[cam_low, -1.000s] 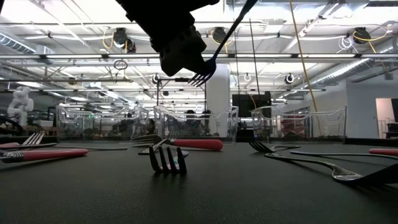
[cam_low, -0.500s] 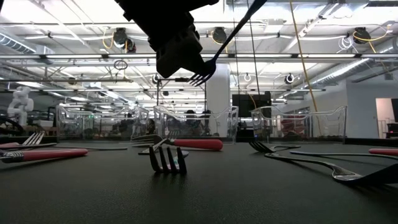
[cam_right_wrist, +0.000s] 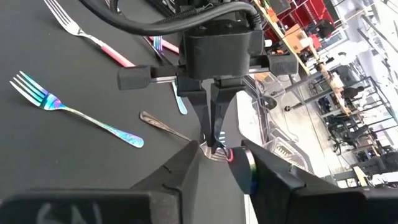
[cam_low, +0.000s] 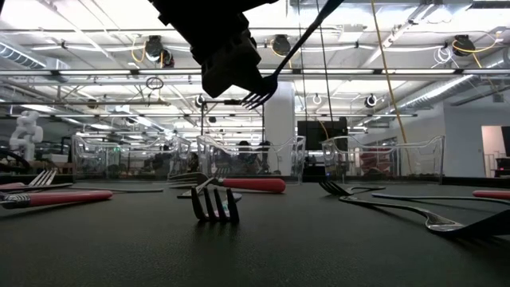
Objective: Sort silverware by color (type)
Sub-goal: Put the blue fork into the right transparent bin
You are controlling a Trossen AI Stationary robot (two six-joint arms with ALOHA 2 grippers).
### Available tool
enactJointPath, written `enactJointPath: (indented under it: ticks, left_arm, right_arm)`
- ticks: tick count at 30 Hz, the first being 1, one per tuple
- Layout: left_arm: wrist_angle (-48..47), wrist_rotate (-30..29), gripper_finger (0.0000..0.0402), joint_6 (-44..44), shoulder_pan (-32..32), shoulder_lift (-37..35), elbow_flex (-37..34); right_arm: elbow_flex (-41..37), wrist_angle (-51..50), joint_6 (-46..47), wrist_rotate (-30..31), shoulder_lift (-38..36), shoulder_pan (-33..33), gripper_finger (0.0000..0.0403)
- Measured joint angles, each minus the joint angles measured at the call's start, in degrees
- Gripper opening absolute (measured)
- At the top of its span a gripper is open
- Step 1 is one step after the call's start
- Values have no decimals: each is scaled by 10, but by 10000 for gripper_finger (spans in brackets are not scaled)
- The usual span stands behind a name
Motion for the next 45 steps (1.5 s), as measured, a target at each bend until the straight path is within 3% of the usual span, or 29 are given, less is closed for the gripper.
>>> enactJointPath:
  ticks: [11, 18, 22, 34, 38, 45]
  left_arm:
    - [-3, 1, 0, 1, 0, 0, 0]
    - [0, 2, 4, 1, 0, 0, 0]
    - [10, 1, 41, -5, -3, 0, 0]
    - [70, -36, 229, 2, -30, -2, 0]
    - [69, -46, 249, 3, -35, -2, 0]
    - [66, -38, 247, 5, -50, -17, 0]
  right_arm:
    - [0, -8, 2, -1, 0, -14, 12]
    - [0, -15, 0, -1, 0, -14, 6]
    - [0, -17, -3, -1, 0, -14, 6]
    - [-1, -57, -20, 2, 1, -13, 3]
    - [-1, -76, -12, 1, -13, -13, 3]
    - [-1, -105, 21, -13, -76, 18, 3]
